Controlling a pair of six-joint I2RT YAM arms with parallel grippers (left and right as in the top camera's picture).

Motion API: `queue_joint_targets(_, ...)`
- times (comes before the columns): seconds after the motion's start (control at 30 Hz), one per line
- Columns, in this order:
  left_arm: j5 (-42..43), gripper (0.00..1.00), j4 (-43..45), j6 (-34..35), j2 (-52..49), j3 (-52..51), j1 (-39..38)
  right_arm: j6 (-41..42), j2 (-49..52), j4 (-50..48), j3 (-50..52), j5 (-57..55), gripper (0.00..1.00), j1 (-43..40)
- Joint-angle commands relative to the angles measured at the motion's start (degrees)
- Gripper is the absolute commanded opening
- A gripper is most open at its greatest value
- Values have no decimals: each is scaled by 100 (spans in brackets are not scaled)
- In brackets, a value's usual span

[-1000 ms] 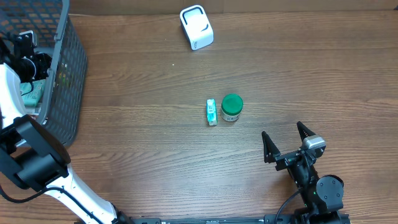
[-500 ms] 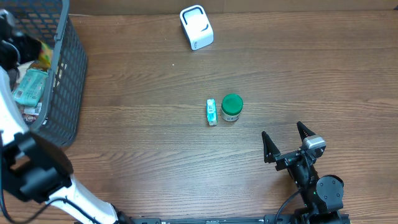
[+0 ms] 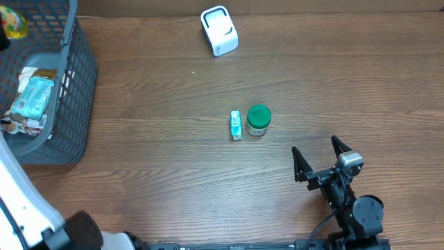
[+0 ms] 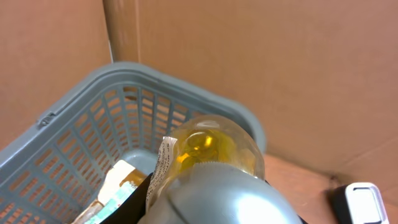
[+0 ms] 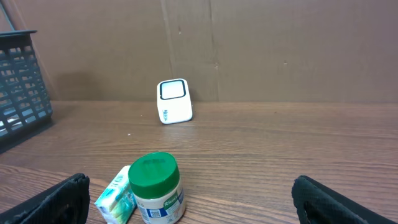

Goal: Scan the item barcode
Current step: 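Lift the yellow bottle out of the basket toward the table center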

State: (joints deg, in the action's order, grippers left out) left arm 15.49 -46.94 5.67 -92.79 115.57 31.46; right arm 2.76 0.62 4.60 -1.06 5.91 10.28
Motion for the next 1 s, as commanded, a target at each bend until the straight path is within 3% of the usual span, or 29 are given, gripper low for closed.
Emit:
queue_joint_targets(0.0, -39, 17, -149, 442, 520, 166, -247, -24, -46, -22, 59, -39, 100, 26)
queue_joint_targets(0.3, -111, 17, -612, 466, 988, 166, -1628, -26, -46, -22, 59, -39, 100, 26)
queue_joint_targets(0.47, -129, 17, -1384, 463, 990, 144, -2367, -26, -46, -22, 59, -39, 100, 26)
queue_joint_targets(0.97, -1543, 17, -2212, 595, 105, -376, -4782, -26, -46, -22, 59, -39, 100, 26)
